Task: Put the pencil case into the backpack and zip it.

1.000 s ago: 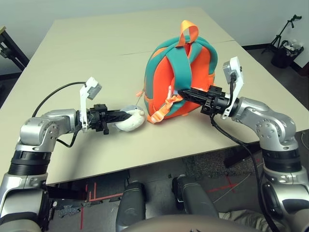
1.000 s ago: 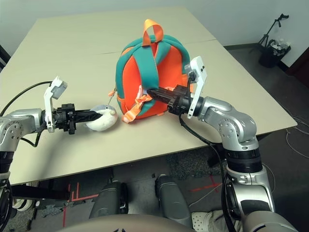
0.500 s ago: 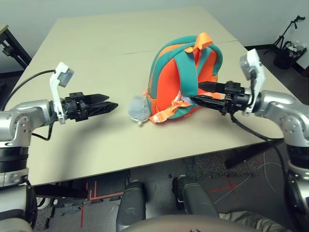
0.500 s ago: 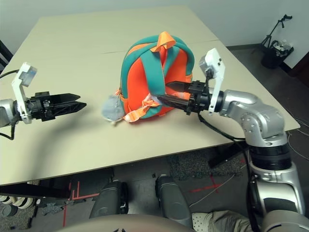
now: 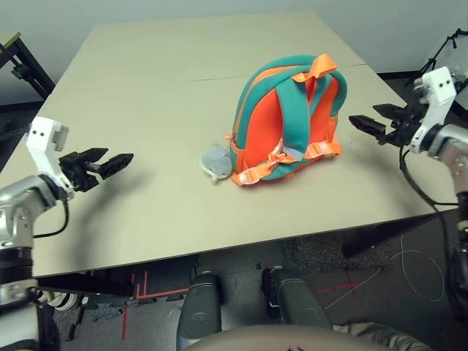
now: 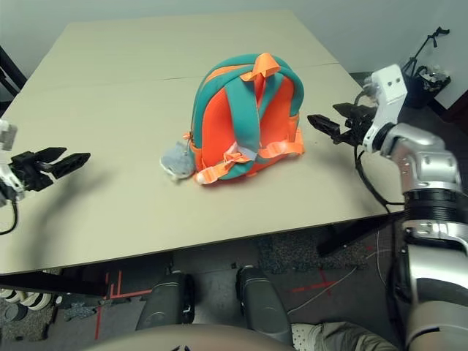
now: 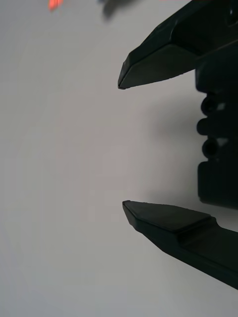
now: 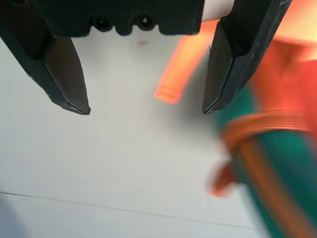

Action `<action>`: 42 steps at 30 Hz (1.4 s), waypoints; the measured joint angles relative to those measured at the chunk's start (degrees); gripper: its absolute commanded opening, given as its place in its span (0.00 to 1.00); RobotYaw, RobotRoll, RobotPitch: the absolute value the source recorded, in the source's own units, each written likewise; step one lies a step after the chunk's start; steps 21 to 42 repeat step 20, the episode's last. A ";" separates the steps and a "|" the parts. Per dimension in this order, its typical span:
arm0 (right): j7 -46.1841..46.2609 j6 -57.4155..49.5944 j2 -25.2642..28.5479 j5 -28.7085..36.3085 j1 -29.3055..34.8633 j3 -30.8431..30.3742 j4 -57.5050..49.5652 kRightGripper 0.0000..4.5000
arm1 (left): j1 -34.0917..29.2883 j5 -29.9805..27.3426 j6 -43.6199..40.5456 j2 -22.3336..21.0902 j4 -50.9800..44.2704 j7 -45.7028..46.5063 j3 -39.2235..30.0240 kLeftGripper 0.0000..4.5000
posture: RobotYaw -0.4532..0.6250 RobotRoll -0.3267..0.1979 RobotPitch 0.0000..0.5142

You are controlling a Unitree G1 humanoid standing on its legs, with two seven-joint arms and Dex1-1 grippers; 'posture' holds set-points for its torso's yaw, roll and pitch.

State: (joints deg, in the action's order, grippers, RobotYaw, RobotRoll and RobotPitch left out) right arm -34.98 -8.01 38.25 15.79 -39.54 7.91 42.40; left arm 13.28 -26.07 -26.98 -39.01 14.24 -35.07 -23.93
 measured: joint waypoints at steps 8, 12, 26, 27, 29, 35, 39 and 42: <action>9.58 15.38 -5.65 -2.06 -3.73 4.27 14.63 0.99 | -2.60 6.57 13.93 13.47 -0.21 22.38 -3.88 1.00 | 0.42 0.62 0.20; 11.31 18.19 -6.74 -1.83 -4.45 6.76 18.71 0.99 | -2.65 7.90 17.60 13.64 -0.63 26.79 -5.57 1.00 | 0.42 0.62 0.20; 10.48 19.98 -10.23 -1.18 -4.63 8.88 21.60 0.99 | -2.63 8.18 20.08 12.91 0.58 27.52 -6.25 1.00 | 0.43 0.62 0.17; 10.48 19.98 -10.23 -1.18 -4.63 8.88 21.60 0.99 | -2.63 8.18 20.08 12.91 0.58 27.52 -6.25 1.00 | 0.43 0.62 0.17; 10.48 19.98 -10.23 -1.18 -4.63 8.88 21.60 0.99 | -2.63 8.18 20.08 12.91 0.58 27.52 -6.25 1.00 | 0.43 0.62 0.17; 10.48 19.98 -10.23 -1.18 -4.63 8.88 21.60 0.99 | -2.63 8.18 20.08 12.91 0.58 27.52 -6.25 1.00 | 0.43 0.62 0.17; 10.48 19.98 -10.23 -1.18 -4.63 8.88 21.60 0.99 | -2.63 8.18 20.08 12.91 0.58 27.52 -6.25 1.00 | 0.43 0.62 0.17; 10.48 19.98 -10.23 -1.18 -4.63 8.88 21.60 0.99 | -2.63 8.18 20.08 12.91 0.58 27.52 -6.25 1.00 | 0.43 0.62 0.17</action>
